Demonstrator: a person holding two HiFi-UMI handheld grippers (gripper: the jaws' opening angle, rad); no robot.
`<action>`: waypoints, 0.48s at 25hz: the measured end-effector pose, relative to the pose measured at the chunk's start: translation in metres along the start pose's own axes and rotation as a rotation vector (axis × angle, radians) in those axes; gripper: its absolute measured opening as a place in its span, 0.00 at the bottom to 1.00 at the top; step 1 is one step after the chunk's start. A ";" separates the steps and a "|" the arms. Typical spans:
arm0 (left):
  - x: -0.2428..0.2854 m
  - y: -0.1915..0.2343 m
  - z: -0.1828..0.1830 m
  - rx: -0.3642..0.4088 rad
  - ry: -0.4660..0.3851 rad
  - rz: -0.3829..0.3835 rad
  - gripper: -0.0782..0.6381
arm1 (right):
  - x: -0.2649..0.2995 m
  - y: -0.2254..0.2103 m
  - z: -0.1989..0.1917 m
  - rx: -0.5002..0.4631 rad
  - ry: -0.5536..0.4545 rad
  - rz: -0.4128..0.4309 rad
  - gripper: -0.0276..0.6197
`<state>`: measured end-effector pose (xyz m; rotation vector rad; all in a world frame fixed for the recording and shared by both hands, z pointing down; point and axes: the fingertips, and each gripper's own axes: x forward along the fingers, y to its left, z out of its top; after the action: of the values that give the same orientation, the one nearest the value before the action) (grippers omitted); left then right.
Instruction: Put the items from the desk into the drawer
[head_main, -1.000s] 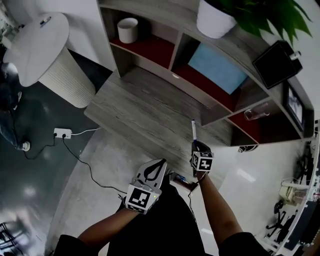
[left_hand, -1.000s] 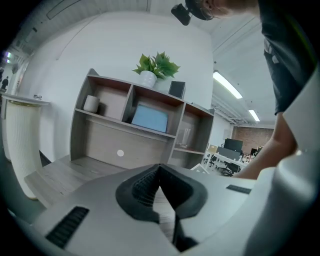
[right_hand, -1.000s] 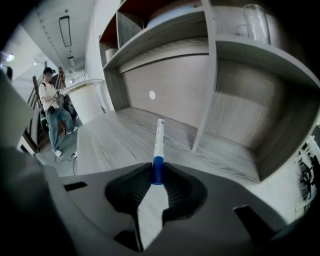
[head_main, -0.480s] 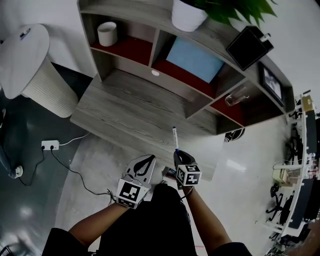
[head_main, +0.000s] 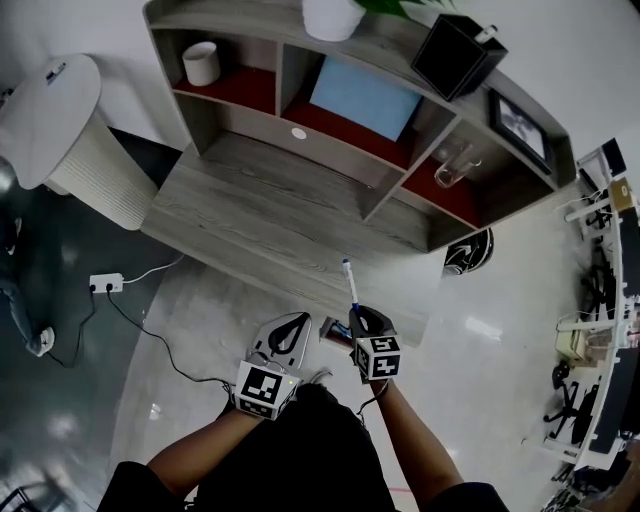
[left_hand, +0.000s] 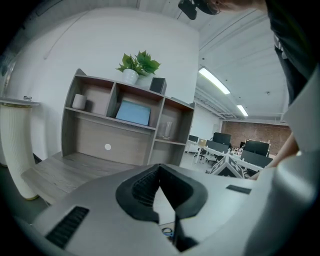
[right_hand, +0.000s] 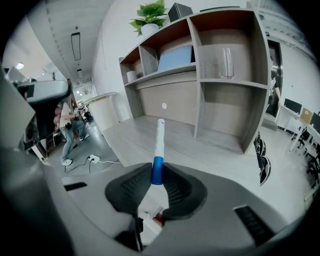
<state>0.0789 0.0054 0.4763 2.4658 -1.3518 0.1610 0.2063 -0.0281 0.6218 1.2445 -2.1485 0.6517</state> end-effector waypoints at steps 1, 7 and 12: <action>-0.001 -0.009 -0.002 -0.002 0.000 0.001 0.12 | -0.006 -0.002 -0.006 -0.004 0.004 0.007 0.17; -0.015 -0.049 -0.021 -0.025 0.007 0.036 0.11 | -0.030 -0.009 -0.052 0.006 0.040 0.047 0.17; -0.024 -0.069 -0.036 -0.039 0.007 0.078 0.12 | -0.037 -0.012 -0.084 -0.023 0.067 0.082 0.17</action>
<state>0.1257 0.0708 0.4889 2.3799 -1.4351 0.1590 0.2510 0.0434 0.6587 1.1116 -2.1548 0.6921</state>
